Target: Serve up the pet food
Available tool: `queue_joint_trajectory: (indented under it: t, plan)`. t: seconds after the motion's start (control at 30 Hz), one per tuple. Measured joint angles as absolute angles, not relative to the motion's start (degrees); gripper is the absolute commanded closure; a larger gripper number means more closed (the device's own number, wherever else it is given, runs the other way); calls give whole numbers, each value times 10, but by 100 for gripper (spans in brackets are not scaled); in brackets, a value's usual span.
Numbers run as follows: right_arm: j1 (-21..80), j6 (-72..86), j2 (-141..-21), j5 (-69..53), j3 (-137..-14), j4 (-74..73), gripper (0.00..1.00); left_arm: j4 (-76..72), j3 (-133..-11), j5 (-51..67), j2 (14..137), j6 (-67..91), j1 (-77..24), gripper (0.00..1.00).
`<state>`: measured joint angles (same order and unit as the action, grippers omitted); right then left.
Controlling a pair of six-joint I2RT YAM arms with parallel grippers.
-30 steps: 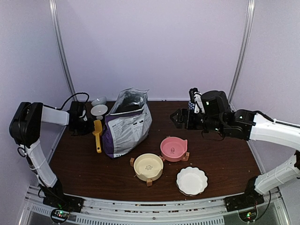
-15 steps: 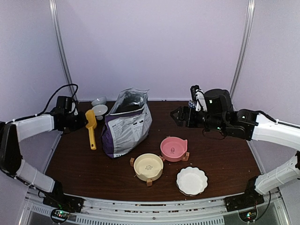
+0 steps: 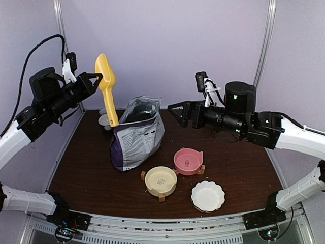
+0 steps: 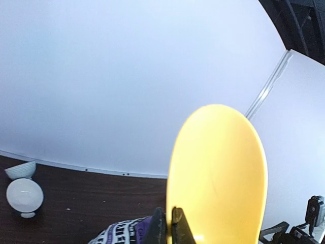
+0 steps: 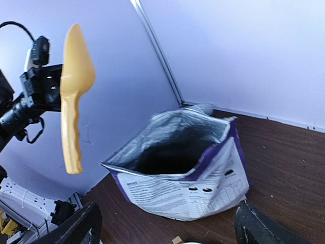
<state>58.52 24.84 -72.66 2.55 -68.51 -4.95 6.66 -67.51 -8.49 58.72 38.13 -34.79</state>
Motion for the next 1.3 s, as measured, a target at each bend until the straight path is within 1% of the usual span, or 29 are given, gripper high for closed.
queue_joint_trajectory:
  t: [0.2, 0.4, 0.53, 0.73, 0.87, 0.97, 1.07, 1.13, 1.2, 1.23, 1.3]
  plan:
    - [628, 191, -770, -12, -758, -41, 8, -4, -681, -105, 660, 401, -430, 100]
    - [644, 148, -837, -32, -811, -61, 9, -43, -681, -105, 700, 420, -461, 100]
    - [645, 139, -875, -37, -825, -80, 15, -80, -681, -106, 701, 433, -474, 100]
    - [646, 154, -915, -25, -857, -100, 33, -114, -674, -115, 701, 442, -482, 100]
    - [647, 178, -917, -13, -861, -100, 49, -131, -660, -124, 701, 447, -483, 100]
    - [649, 196, -917, -10, -861, -98, 57, -140, -652, -131, 701, 452, -483, 100]
    - [650, 208, -917, -10, -861, -92, 75, -148, -648, -133, 701, 455, -483, 100]
    - [652, 217, -917, -10, -861, -88, 84, -150, -647, -134, 701, 456, -483, 100]
    - [653, 215, -917, -9, -861, -86, 90, -151, -646, -138, 701, 456, -483, 100]
    - [654, 215, -917, -8, -861, -87, 92, -151, -644, -138, 700, 457, -483, 95]
    - [655, 213, -917, -5, -861, -89, 94, -153, -640, -139, 699, 458, -483, 77]
